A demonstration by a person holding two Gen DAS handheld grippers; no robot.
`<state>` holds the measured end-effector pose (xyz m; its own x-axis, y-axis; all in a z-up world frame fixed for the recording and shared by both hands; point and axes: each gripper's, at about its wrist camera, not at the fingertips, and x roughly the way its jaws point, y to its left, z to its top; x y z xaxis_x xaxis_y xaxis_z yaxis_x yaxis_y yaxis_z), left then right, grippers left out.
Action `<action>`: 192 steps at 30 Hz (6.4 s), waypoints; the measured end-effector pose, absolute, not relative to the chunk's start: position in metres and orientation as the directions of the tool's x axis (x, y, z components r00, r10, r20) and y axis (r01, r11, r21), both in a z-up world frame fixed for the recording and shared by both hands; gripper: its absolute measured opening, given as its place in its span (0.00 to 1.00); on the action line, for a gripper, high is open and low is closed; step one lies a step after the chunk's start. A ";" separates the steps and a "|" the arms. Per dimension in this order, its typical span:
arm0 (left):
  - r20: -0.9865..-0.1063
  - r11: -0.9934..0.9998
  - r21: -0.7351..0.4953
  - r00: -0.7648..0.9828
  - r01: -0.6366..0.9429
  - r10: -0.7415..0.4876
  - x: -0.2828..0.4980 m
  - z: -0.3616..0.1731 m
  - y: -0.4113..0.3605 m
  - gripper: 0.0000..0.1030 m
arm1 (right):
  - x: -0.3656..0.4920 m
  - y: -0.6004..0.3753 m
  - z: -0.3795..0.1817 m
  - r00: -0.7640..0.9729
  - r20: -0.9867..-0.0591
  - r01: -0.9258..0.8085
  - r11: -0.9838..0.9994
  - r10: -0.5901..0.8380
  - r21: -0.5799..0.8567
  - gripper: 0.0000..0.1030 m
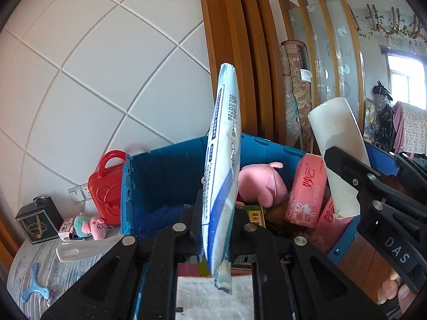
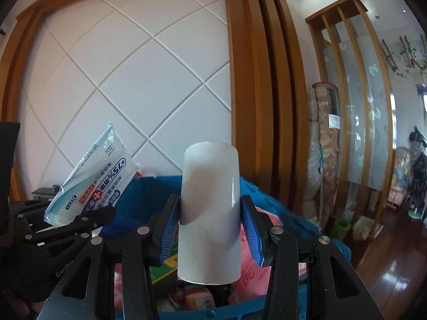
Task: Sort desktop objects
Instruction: 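Open both grippers over the crate to drop the wipes packet and paper roll, then withdraw both grippers from the crate back over the bed, then grasp the ointment tube box with the left gripper while the right grasps the George pig plush, then lift the ointment box with the left gripper while the right carries the plush to the crate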
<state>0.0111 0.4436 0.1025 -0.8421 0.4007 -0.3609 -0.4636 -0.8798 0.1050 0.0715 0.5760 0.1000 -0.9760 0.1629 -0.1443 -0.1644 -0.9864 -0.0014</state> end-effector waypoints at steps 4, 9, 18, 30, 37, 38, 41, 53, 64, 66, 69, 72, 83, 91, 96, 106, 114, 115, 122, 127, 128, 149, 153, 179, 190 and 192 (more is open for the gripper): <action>-0.367 -0.886 0.102 -0.845 -0.452 0.389 0.005 0.103 0.452 0.11 | 0.062 0.585 0.096 -0.975 -0.165 -0.153 -0.988 0.152 -0.004 0.44; -0.380 -0.891 0.099 -0.844 -0.443 0.377 -0.003 0.101 0.458 0.11 | 0.053 0.590 0.090 -0.971 -0.192 -0.145 -0.989 0.144 -0.009 0.44; -0.342 -0.911 0.093 -0.873 -0.401 0.349 0.002 0.108 0.453 0.77 | 0.069 0.599 0.098 -0.979 -0.112 -0.174 -0.984 0.171 0.022 0.98; -0.301 -0.971 0.054 -0.931 -0.231 0.205 0.018 0.107 0.379 0.96 | 0.082 0.593 0.107 -0.989 -0.069 -0.137 -0.988 0.132 0.075 1.00; -0.312 -0.998 0.046 -0.949 -0.053 0.037 0.023 0.099 0.300 0.96 | 0.080 0.550 0.113 -0.999 -0.033 -0.036 -0.996 0.034 0.076 1.00; -0.314 -0.999 0.041 -0.949 -0.031 0.017 0.023 0.098 0.288 0.96 | 0.080 0.540 0.114 -1.000 -0.027 -0.017 -0.998 0.016 0.067 1.00; -0.317 -1.000 0.019 -0.948 0.017 -0.022 0.025 0.096 0.247 0.96 | 0.080 0.506 0.117 -0.999 -0.005 0.034 -0.999 -0.034 0.037 1.00; -0.365 -1.000 -0.010 -0.931 0.018 -0.014 0.004 0.068 0.046 0.96 | 0.073 0.302 0.125 -0.994 0.028 0.107 -0.992 -0.109 -0.060 1.00; -0.506 -0.992 -0.067 -0.860 0.110 -0.061 -0.078 0.030 -0.095 0.96 | -0.002 0.184 0.105 -0.988 -0.143 0.069 -0.994 -0.055 -0.088 1.00; -0.513 -0.990 -0.065 -0.855 0.125 -0.075 -0.090 0.026 -0.105 0.96 | -0.022 0.182 0.099 -0.983 -0.179 0.064 -0.994 -0.048 -0.084 1.00; -0.519 -0.989 -0.055 -0.850 0.139 -0.091 -0.111 0.021 -0.114 0.96 | -0.053 0.179 0.088 -0.976 -0.212 0.066 -0.993 -0.045 -0.096 1.00; -0.541 -0.992 -0.043 -0.837 0.120 -0.078 -0.144 0.014 -0.110 0.96 | -0.085 0.182 0.077 -0.966 -0.254 0.070 -0.993 -0.044 -0.092 1.00; -0.665 -1.000 -0.016 -0.747 -0.002 0.012 -0.320 -0.066 -0.077 0.96 | -0.254 0.194 -0.009 -0.867 -0.489 0.106 -0.994 -0.091 -0.003 1.00; -0.815 -0.999 -0.032 -0.580 0.028 0.010 -0.472 -0.159 -0.058 0.96 | -0.395 0.195 -0.108 -0.740 -0.670 0.053 -0.998 -0.069 0.045 1.00; -0.858 -0.989 -0.115 -0.511 0.088 0.054 -0.519 -0.205 -0.048 0.96 | -0.455 0.182 -0.149 -0.688 -0.722 0.065 -0.997 -0.074 0.041 1.00; -0.882 -0.995 -0.040 -0.470 0.091 -0.008 -0.551 -0.238 -0.030 0.88 | -0.518 0.156 -0.221 -0.592 -0.798 0.107 -0.992 -0.114 0.062 0.75; -0.895 -0.999 -0.038 -0.444 0.001 0.034 -0.459 -0.230 -0.046 0.38 | -0.458 0.155 -0.206 -0.578 -0.805 0.144 -0.988 -0.130 0.056 0.57; -0.897 -1.000 -0.021 -0.442 -0.008 0.023 -0.443 -0.230 -0.049 0.38 | -0.443 0.158 -0.205 -0.568 -0.811 0.146 -0.987 -0.141 0.070 0.57; -0.903 -1.000 0.012 -0.430 -0.012 -0.006 -0.324 -0.228 -0.065 0.38 | -0.330 0.167 -0.209 -0.475 -0.865 0.118 -0.986 -0.160 0.117 0.60; -0.900 -1.000 0.015 -0.436 -0.013 -0.008 -0.250 -0.221 -0.077 0.38 | -0.286 0.170 -0.198 -0.455 -0.867 0.117 -0.979 -0.204 0.169 0.66; -0.896 -0.999 0.036 -0.444 -0.020 -0.023 -0.250 -0.220 -0.068 0.38 | -0.279 0.170 -0.193 -0.459 -0.866 0.126 -0.979 -0.199 0.158 0.74; -0.908 -0.999 -0.021 -0.419 0.036 0.004 -0.292 -0.235 -0.062 0.38 | -0.341 0.146 -0.187 -0.508 -0.860 0.234 -0.969 -0.047 -0.085 1.00; -0.890 -0.998 -0.010 -0.456 0.059 -0.018 -0.293 -0.231 -0.066 0.38 | -0.349 0.148 -0.193 -0.509 -0.858 0.223 -0.974 -0.075 -0.047 0.99; -0.635 -1.000 0.010 -0.772 -0.006 -0.002 -0.162 -0.046 -0.051 0.38 | -0.185 0.164 -0.045 -0.759 -0.628 0.161 -0.984 -0.173 0.077 0.70; -0.465 -0.998 -0.012 -0.883 -0.060 0.059 -0.044 0.034 -0.073 0.38 | -0.025 0.165 0.063 -0.917 -0.393 0.070 -0.997 -0.075 0.026 0.70; -0.446 -0.997 -0.017 -0.892 -0.075 0.075 -0.029 0.041 -0.072 0.38 | 0.001 0.169 0.076 -0.932 -0.361 0.043 -0.999 -0.047 0.018 0.70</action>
